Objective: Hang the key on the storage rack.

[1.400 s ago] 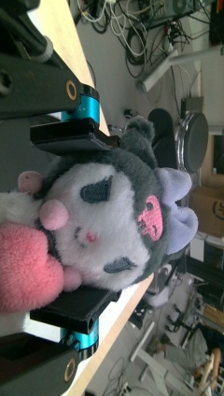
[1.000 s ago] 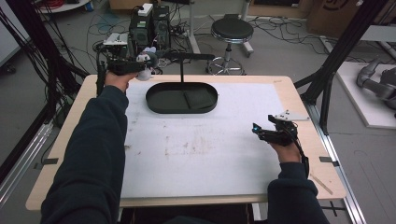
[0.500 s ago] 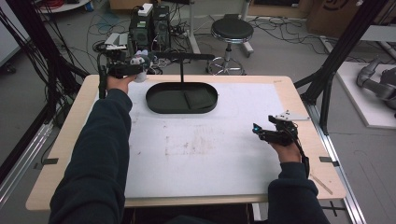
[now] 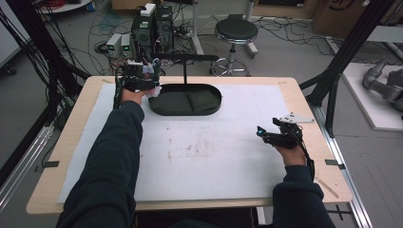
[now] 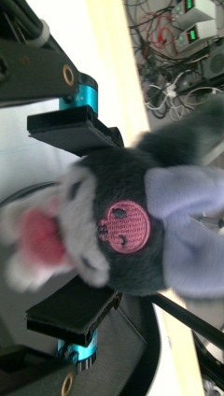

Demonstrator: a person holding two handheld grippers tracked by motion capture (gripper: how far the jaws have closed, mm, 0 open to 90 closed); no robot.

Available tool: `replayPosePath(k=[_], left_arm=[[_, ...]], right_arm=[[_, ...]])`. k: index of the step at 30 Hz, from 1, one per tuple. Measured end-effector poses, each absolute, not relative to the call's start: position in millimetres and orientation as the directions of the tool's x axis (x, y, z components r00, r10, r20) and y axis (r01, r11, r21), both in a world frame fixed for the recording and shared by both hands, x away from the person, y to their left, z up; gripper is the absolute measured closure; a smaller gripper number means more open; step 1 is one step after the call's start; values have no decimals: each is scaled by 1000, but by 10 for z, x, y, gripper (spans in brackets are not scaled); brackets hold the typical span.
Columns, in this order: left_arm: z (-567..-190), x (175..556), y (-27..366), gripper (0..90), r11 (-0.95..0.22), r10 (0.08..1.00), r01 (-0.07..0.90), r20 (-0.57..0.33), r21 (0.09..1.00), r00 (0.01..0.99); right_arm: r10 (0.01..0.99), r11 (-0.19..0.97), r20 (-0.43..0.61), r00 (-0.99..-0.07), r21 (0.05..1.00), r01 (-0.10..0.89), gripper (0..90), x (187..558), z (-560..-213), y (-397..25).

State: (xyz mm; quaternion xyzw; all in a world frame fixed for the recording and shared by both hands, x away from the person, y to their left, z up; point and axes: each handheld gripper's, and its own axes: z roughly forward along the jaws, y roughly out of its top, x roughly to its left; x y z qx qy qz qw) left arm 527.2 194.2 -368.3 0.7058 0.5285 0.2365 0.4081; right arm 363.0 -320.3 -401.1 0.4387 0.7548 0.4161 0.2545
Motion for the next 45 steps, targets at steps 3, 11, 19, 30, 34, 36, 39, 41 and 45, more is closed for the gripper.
replayPosePath(k=[3,11,19,30,34,36,39,41,45], left_arm=[[-3734,5217,1987,241,-86,937,551,-120,830,327],[-3685,4891,2181,239,-37,919,480,-159,876,360],[-3707,4334,2249,230,-20,881,388,-167,922,443],[-3796,3713,2284,202,-28,844,251,-111,968,525],[-3825,3596,2289,202,-58,836,230,-79,971,543],[-3841,3534,2289,202,-61,834,216,-70,974,547],[-3878,3449,2306,203,-53,835,207,-70,977,545],[-3915,3403,2325,203,-52,837,207,-70,977,543],[-3979,3349,2351,203,-59,835,211,-68,976,546]], right_arm=[[873,275,-28,-487,852,445,241,3624,-4015,-3199],[861,302,-49,-506,850,431,240,3617,-4021,-3160],[853,309,-51,-520,852,423,211,3606,-4025,-3142],[825,347,-77,-560,851,394,206,3543,-3991,-3134],[820,354,-83,-566,851,388,206,3525,-3987,-3135],[821,356,-84,-565,848,391,206,3522,-3989,-3138],[823,356,-84,-562,847,394,206,3512,-3984,-3135],[824,358,-87,-560,846,394,206,3499,-3980,-3125],[819,372,-93,-567,838,399,206,3470,-3973,-3102]])
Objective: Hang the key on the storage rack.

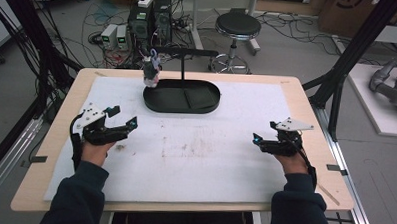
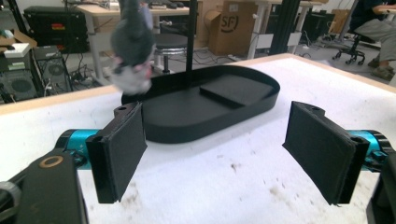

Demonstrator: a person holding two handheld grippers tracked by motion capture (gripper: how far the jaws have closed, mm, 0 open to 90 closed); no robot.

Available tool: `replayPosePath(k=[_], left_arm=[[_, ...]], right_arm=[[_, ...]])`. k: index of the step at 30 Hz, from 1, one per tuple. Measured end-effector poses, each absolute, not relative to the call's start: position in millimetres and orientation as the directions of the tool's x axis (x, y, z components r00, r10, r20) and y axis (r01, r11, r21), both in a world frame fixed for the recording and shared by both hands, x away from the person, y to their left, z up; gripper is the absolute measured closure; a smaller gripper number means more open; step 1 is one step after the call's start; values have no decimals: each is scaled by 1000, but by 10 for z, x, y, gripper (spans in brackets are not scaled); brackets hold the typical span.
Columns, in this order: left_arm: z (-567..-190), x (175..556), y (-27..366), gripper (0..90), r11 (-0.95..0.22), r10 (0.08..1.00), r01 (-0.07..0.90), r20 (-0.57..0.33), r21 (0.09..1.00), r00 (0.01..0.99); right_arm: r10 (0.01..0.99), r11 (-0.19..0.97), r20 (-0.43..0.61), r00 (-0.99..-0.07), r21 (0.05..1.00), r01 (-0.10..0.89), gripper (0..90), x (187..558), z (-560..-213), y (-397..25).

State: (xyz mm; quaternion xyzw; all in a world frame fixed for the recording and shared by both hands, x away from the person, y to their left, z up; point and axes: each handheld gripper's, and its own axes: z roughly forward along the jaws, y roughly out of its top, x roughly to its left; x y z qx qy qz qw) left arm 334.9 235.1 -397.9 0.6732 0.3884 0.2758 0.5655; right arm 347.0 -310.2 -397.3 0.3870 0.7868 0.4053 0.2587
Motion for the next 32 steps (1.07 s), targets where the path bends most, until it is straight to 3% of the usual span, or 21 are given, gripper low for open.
replayPosePath(k=[32], left_arm=[[-4116,3353,2465,223,-55,860,261,-87,964,503]], right_arm=[[832,357,-82,-549,837,415,207,3493,-3992,-3094]])
